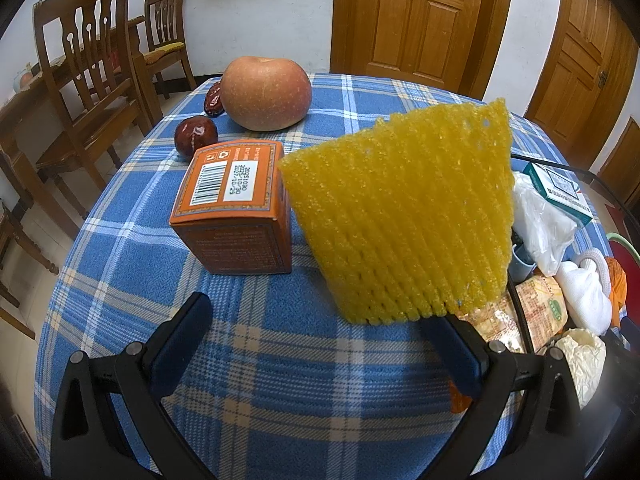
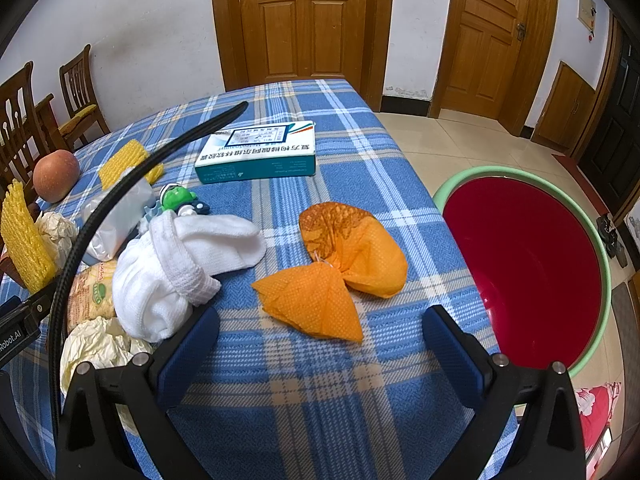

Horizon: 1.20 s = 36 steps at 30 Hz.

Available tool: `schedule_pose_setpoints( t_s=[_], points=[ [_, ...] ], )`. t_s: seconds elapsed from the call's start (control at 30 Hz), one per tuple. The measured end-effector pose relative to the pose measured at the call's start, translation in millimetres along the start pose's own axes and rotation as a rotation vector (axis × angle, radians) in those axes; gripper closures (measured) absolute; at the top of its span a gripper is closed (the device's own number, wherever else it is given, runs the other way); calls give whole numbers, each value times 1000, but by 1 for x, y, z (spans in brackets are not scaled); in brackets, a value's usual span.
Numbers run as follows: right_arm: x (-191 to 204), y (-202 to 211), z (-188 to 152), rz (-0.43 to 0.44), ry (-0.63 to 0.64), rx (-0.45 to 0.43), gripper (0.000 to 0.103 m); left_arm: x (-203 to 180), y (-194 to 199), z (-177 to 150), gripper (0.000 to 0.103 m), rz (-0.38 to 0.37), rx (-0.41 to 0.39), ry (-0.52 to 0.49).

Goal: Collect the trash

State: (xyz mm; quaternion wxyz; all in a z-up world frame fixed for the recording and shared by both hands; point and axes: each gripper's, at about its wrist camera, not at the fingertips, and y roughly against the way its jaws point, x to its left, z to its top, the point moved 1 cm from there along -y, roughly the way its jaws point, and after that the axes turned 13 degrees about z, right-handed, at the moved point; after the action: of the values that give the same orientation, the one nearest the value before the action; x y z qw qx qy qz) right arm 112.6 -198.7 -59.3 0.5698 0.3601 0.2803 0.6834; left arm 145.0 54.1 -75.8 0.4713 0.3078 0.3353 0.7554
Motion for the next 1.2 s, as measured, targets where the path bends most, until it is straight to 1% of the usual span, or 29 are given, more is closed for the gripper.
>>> schedule_pose_setpoints(
  t_s=[1.2],
  points=[
    [1,-1,0,0,0,0,0,0,0,0,1,0,-1,0]
  ],
)
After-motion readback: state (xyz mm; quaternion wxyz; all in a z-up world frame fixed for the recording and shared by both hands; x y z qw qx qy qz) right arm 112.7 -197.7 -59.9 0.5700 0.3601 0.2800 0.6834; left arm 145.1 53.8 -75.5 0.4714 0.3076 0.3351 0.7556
